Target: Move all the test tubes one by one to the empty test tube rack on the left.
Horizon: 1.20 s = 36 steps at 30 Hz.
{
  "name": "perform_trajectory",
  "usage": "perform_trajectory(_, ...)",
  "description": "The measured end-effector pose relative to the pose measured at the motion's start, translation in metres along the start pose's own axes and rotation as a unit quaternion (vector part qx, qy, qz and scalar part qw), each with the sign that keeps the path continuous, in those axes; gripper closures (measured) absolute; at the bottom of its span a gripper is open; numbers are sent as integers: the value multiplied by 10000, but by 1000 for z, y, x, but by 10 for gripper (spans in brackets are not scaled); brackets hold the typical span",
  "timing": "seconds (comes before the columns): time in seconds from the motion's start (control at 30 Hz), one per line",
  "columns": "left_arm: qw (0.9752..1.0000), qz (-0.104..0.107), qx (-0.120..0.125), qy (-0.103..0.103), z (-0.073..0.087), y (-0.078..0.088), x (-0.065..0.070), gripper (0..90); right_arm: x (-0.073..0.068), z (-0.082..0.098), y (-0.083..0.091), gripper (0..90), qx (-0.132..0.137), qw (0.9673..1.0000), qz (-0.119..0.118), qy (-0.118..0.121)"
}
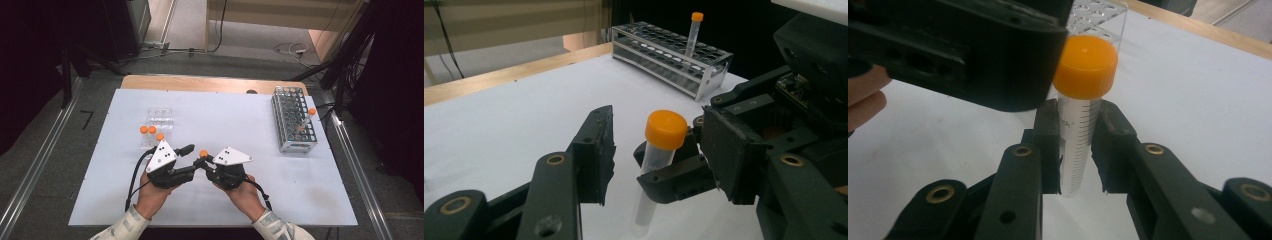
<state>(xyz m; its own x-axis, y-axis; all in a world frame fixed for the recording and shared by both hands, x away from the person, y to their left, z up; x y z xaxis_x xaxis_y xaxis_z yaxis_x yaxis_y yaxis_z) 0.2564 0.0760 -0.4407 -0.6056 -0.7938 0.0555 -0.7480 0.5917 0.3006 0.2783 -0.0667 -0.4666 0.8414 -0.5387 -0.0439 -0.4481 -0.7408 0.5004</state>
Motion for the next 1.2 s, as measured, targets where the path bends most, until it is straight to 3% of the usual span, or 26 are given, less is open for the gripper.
perform_trajectory(0.7,9998,93,-143,-91,8,-9,2,685,-7,2,-4,722,-76,9999,-122,60)
perform_trajectory(1.13,9998,59,-172,-61,8,-8,1,704,-8,3,-4,713,-101,9998,-152,21)
perform_trajectory(1.2,9998,26,-180,-55,8,-8,1,704,-8,3,-3,640,-80,9998,-197,9)
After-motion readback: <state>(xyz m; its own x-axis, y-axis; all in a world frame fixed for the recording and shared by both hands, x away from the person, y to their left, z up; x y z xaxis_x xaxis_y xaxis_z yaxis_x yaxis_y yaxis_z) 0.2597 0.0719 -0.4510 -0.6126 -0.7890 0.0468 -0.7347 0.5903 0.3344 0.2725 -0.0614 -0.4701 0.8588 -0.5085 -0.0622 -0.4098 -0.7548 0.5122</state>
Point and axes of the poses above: each handheld gripper's, and its own axes: y roughly backward along the jaws, z roughly out of its underside, x roughly to its right, the point moved 4 cm from there along -y, roughly forward along the jaws, and after that the axes turned 6 degrees about -z, right-handed, at the moved point
